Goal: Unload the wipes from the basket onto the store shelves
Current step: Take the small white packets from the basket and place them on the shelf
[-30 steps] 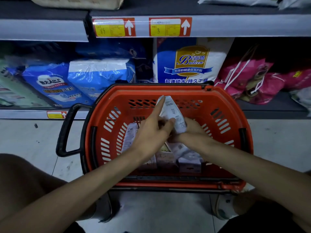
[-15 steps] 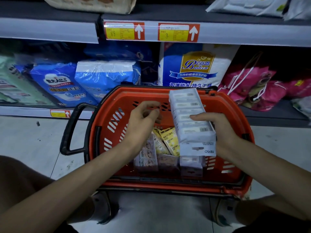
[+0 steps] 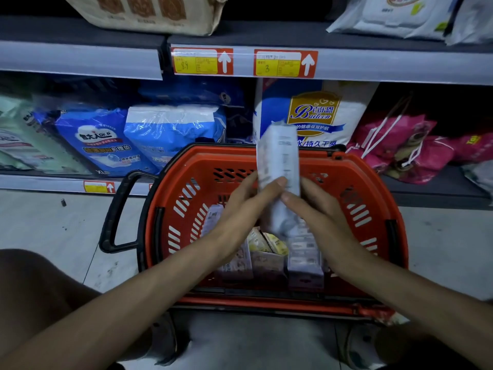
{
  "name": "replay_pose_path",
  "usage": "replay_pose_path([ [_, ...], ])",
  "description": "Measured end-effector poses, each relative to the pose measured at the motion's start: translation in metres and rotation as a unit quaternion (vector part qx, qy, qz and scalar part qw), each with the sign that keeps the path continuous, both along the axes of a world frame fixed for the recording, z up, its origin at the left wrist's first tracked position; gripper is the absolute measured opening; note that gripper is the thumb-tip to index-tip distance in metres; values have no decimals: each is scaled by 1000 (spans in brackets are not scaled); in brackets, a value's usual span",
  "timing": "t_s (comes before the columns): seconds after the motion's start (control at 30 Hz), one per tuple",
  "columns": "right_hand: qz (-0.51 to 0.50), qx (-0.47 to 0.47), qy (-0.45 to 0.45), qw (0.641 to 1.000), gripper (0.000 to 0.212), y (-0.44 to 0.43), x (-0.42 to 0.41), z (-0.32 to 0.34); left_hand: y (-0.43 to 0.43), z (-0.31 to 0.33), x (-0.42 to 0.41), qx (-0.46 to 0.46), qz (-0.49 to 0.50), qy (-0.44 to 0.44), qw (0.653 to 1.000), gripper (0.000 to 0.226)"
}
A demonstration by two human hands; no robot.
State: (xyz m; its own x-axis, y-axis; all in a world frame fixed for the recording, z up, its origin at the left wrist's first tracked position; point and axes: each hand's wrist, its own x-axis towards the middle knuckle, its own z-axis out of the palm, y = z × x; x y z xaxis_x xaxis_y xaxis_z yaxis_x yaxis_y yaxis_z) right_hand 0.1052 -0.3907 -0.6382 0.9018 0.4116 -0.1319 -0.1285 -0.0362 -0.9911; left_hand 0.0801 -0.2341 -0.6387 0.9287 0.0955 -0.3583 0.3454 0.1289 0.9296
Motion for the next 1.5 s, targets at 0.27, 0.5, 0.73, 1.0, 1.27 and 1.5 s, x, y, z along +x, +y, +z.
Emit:
replay_pose_path([
  [0.27, 48, -99, -267, 957, 41, -4, -6, 5, 24, 20, 1, -205, 44, 40, 977, 55],
  [0.5, 109, -192, -413, 884, 53, -7, -5, 10, 28, 24, 1, -210, 21, 14, 977, 59],
  [0.73, 82, -253, -471, 841, 80, -6, 6, 21, 26, 51, -1, -179, 16, -50, 983, 58],
  [1.0, 26, -100, -379, 920, 79, 4, 4, 79, 25, 109, -2, -94, 0, -151, 984, 66],
  [1.27, 15, 75, -345, 936, 71, 15, 4, 183, 75, 189, -15, 212, -150, -337, 905, 84],
  [1.5, 28, 169, -381, 909, 75, 49, 27, 276, 96, 284, 3, 316, -94, -424, 843, 91],
])
